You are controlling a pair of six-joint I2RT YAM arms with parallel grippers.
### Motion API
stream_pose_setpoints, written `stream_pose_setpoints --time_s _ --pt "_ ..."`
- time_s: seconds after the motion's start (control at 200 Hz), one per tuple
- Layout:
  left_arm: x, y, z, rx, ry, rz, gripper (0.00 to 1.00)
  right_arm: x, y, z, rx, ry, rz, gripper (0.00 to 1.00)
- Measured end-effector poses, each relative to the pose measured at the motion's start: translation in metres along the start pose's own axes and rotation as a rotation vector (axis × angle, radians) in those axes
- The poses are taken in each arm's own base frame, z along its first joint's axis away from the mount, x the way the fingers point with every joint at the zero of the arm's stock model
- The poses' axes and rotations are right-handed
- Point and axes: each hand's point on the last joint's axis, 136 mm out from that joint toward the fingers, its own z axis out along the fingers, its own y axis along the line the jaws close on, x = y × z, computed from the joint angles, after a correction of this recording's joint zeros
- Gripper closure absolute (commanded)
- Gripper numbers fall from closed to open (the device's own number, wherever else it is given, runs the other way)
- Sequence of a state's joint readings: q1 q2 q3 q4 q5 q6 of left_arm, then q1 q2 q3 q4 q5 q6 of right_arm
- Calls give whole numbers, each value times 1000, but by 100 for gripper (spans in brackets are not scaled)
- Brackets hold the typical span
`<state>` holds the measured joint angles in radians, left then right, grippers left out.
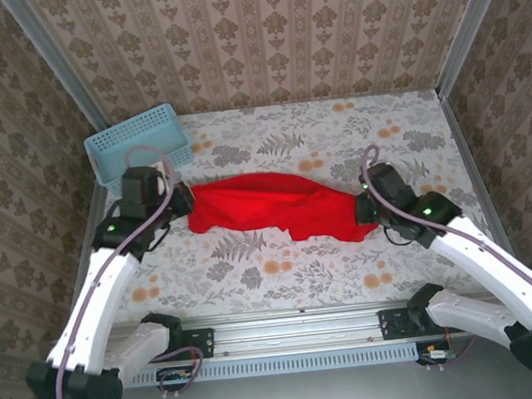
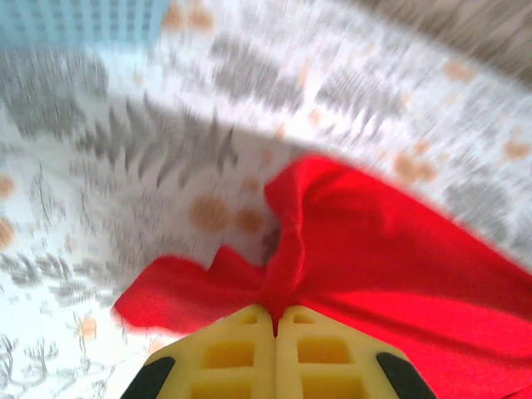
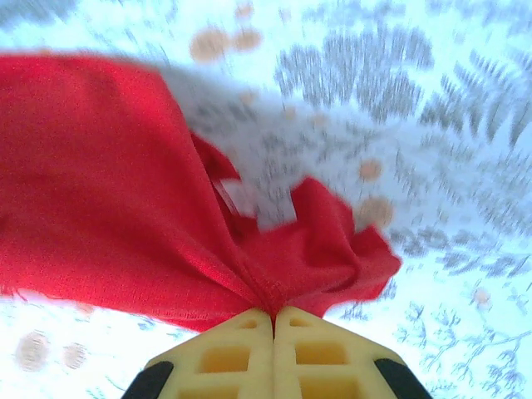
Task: Fold the inside-out t-shirt
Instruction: Flatten out the T-shirt at the center of the table.
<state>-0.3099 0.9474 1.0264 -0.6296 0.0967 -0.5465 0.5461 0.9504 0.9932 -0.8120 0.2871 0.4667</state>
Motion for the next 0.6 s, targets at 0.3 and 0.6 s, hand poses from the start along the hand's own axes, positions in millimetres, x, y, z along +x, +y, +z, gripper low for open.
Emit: stream_pose_setpoints --time_s 0.3,0.6 --pt "-73 -55 -120 189 -331 63 100 -83 -1 -115 -112 -303 5 100" --pt "-95 -95 -184 364 -437 118 100 -120 7 -206 -273 -467 -15 100"
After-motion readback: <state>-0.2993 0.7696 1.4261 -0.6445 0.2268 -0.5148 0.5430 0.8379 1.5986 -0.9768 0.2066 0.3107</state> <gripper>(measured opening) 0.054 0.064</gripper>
